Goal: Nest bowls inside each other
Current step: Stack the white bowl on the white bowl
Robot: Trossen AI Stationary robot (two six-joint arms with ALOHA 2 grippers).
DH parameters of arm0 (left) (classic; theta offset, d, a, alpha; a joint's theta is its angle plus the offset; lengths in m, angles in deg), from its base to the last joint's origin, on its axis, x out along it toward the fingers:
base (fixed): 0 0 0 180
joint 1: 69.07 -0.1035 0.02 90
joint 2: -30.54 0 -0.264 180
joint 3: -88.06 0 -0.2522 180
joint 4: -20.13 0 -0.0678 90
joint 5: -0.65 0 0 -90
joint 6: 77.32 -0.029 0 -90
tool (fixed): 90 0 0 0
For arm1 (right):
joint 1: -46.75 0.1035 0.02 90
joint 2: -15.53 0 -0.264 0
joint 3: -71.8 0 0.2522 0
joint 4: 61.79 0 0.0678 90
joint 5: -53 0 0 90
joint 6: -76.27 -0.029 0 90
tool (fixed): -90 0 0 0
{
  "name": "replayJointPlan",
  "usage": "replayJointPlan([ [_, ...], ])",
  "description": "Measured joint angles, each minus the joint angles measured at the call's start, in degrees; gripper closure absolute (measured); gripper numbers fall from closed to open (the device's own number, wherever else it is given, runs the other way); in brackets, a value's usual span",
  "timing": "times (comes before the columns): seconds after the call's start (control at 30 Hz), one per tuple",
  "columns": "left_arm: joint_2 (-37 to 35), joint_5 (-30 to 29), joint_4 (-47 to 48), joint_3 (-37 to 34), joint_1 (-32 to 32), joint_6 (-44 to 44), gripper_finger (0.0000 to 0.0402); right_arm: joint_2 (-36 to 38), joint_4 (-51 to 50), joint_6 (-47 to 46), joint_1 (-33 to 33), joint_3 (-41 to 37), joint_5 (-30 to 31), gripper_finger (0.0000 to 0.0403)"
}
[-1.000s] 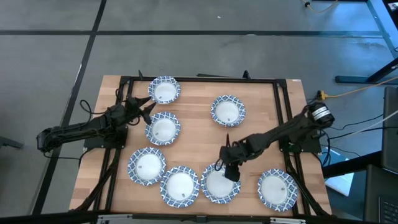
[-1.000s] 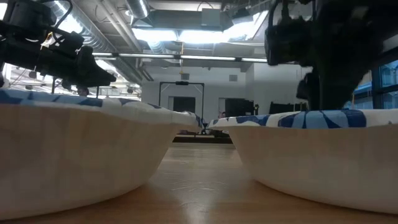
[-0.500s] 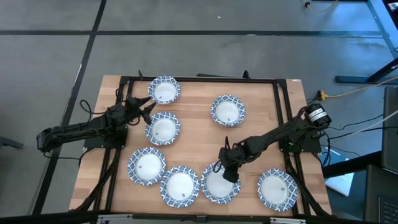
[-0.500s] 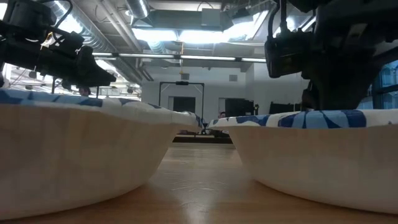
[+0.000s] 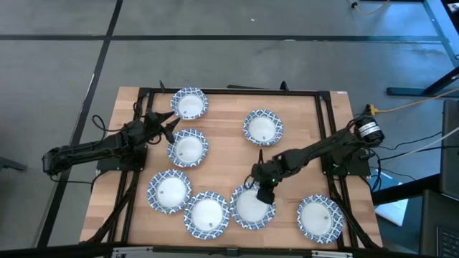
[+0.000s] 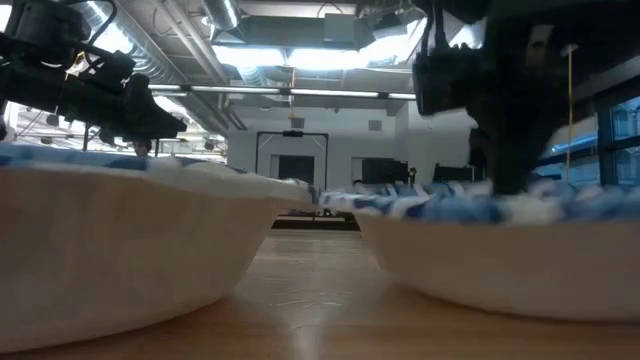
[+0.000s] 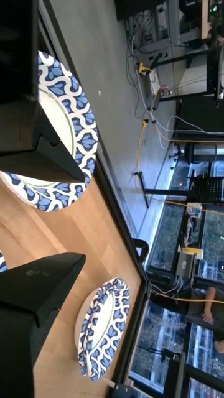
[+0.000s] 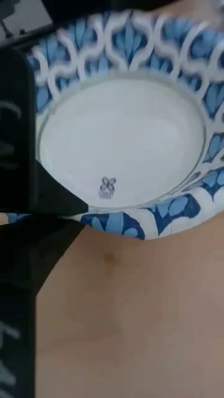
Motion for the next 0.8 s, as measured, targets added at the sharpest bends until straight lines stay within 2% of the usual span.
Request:
replayJointPlan([
  [0.23,0.0,0.0,0.8,0.0,0.0,0.0,0.0211,9.6,-3.7,3.5,-7.5,0.0,0.0,0.0397],
  [0.47,0.0,0.0,0.9,0.0,0.0,0.3,0.0211,18.4,-11.7,1.7,-16.8,0.0,6.2,0.0398],
  [0.63,0.0,0.0,0.9,0.0,0.0,0.4,0.0211,21.4,-13.1,2.0,-24.5,0.0,9.4,0.0398],
  [0.8,0.0,0.0,0.9,0.0,0.0,0.5,0.0211,22.0,-13.5,2.5,-32.4,0.0,9.3,0.0398],
])
